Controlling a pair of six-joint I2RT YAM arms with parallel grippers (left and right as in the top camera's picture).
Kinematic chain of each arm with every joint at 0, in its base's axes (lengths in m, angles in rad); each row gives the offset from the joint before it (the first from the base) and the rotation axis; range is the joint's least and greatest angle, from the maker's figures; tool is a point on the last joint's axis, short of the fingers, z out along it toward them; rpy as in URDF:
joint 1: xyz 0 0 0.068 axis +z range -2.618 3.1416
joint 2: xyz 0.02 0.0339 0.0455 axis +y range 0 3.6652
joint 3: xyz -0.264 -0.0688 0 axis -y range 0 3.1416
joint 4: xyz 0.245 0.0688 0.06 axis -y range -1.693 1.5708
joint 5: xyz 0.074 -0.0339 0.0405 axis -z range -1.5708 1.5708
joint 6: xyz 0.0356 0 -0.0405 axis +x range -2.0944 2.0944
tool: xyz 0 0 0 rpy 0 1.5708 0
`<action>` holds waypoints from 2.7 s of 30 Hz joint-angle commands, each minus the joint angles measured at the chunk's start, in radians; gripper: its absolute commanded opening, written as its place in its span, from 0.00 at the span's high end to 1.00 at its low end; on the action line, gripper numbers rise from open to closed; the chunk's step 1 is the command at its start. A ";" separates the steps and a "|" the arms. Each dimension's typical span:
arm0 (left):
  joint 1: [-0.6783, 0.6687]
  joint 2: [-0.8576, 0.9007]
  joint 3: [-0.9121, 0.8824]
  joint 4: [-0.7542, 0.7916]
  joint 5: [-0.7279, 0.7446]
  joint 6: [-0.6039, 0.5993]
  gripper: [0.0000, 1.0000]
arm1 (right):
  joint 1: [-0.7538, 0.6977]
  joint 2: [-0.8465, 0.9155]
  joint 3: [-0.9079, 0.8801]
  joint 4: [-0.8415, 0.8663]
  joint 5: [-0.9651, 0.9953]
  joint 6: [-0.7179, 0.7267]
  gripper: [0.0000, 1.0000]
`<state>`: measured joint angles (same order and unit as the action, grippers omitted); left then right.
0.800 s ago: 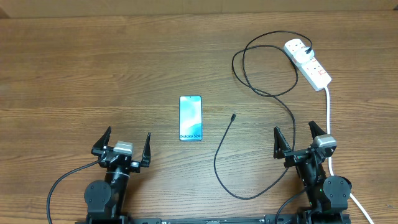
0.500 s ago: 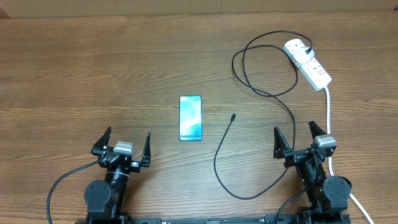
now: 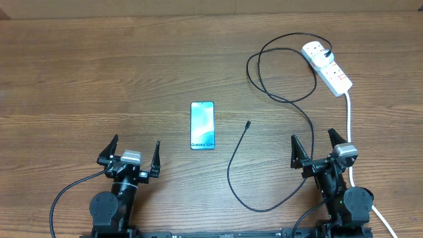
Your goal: Plug charger to phone and switch on socket
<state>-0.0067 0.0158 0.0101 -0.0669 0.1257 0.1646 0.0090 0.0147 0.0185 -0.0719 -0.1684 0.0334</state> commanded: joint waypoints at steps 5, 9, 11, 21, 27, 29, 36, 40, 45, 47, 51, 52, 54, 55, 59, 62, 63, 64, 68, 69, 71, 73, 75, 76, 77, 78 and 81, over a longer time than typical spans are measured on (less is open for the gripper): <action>-0.002 -0.010 -0.005 0.000 -0.006 0.018 0.00 | 0.005 -0.011 -0.011 0.004 0.003 -0.001 0.00; -0.002 -0.010 -0.005 0.000 -0.006 0.018 0.00 | 0.005 -0.011 -0.011 0.004 0.003 -0.001 0.00; -0.002 -0.010 -0.005 0.000 -0.006 0.018 0.00 | 0.005 -0.011 -0.011 0.004 0.003 -0.001 0.00; -0.002 -0.010 -0.005 0.000 -0.006 0.018 0.00 | 0.005 -0.011 -0.011 0.004 0.002 -0.001 0.00; -0.002 -0.010 -0.005 0.000 -0.006 0.018 0.00 | 0.005 -0.011 -0.011 0.004 0.003 -0.001 0.00; -0.002 -0.010 -0.005 -0.001 -0.019 0.041 0.00 | 0.005 -0.011 -0.011 0.004 0.003 -0.001 0.00; -0.002 -0.010 -0.005 0.045 0.124 0.002 0.00 | 0.005 -0.011 -0.011 0.004 0.003 -0.001 0.00; -0.002 -0.010 -0.005 0.159 0.395 -0.001 0.00 | 0.005 -0.011 -0.011 0.004 0.003 -0.001 0.00; -0.002 -0.010 -0.005 0.411 0.563 -0.002 0.00 | 0.005 -0.011 -0.011 0.004 0.002 -0.001 0.00; -0.002 -0.010 -0.005 0.542 0.557 -0.012 0.00 | 0.005 -0.011 -0.011 0.004 0.002 -0.001 0.00; -0.002 -0.010 0.013 0.759 0.452 -0.016 0.00 | 0.005 -0.011 -0.011 0.004 0.003 -0.001 0.00; -0.002 -0.010 0.027 0.774 0.420 -0.016 0.00 | 0.005 -0.011 -0.011 0.004 0.003 -0.001 0.00; -0.002 -0.009 0.078 0.756 0.352 -0.015 0.00 | 0.005 -0.011 -0.011 0.004 0.003 -0.001 0.00; -0.002 -0.009 0.109 0.724 0.323 -0.015 0.00 | 0.005 -0.011 -0.011 0.004 0.003 -0.001 0.00; -0.002 0.034 0.272 0.531 0.251 -0.016 0.00 | 0.005 -0.011 -0.011 0.004 0.003 -0.001 0.00; -0.002 0.170 0.523 0.184 0.252 -0.046 0.00 | 0.005 -0.011 -0.011 0.004 0.002 -0.001 0.00; -0.002 0.230 0.607 0.076 0.259 -0.045 0.01 | 0.005 -0.011 -0.011 0.004 0.003 -0.001 0.00; -0.002 0.291 0.687 -0.021 0.270 -0.045 0.00 | 0.005 -0.011 -0.011 0.004 0.003 -0.001 0.00; -0.002 0.521 0.925 -0.239 0.490 -0.068 0.00 | 0.005 -0.011 -0.011 0.004 0.002 -0.001 0.00; -0.002 0.563 0.959 -0.262 0.556 -0.068 0.00 | 0.005 -0.011 -0.011 0.004 0.003 -0.001 0.00; -0.002 0.628 0.995 -0.261 0.640 -0.068 0.00 | 0.005 -0.011 -0.011 0.004 0.003 -0.001 0.00; -0.002 0.690 1.028 -0.262 0.664 -0.076 0.00 | 0.005 -0.011 -0.011 0.004 0.002 -0.001 0.00; -0.002 0.743 1.062 -0.277 0.657 -0.119 0.00 | 0.005 -0.011 -0.011 0.004 0.003 -0.001 0.00; -0.003 0.769 1.082 -0.297 0.657 -0.137 0.00 | 0.005 -0.011 -0.011 0.004 0.003 -0.001 0.00; -0.005 0.795 1.106 -0.326 0.656 -0.151 0.00 | 0.005 -0.011 -0.011 0.004 0.003 -0.001 0.00; -0.010 0.816 1.128 -0.358 0.649 -0.152 0.00 | 0.005 -0.011 -0.011 0.004 0.003 -0.001 0.00; -0.047 0.891 1.222 -0.516 0.484 -0.189 0.00 | 0.005 -0.011 -0.011 0.004 0.003 -0.001 0.00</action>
<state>-0.0196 0.8585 1.1316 -0.5076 0.7158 0.0437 0.0090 0.0147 0.0185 -0.0715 -0.1680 0.0330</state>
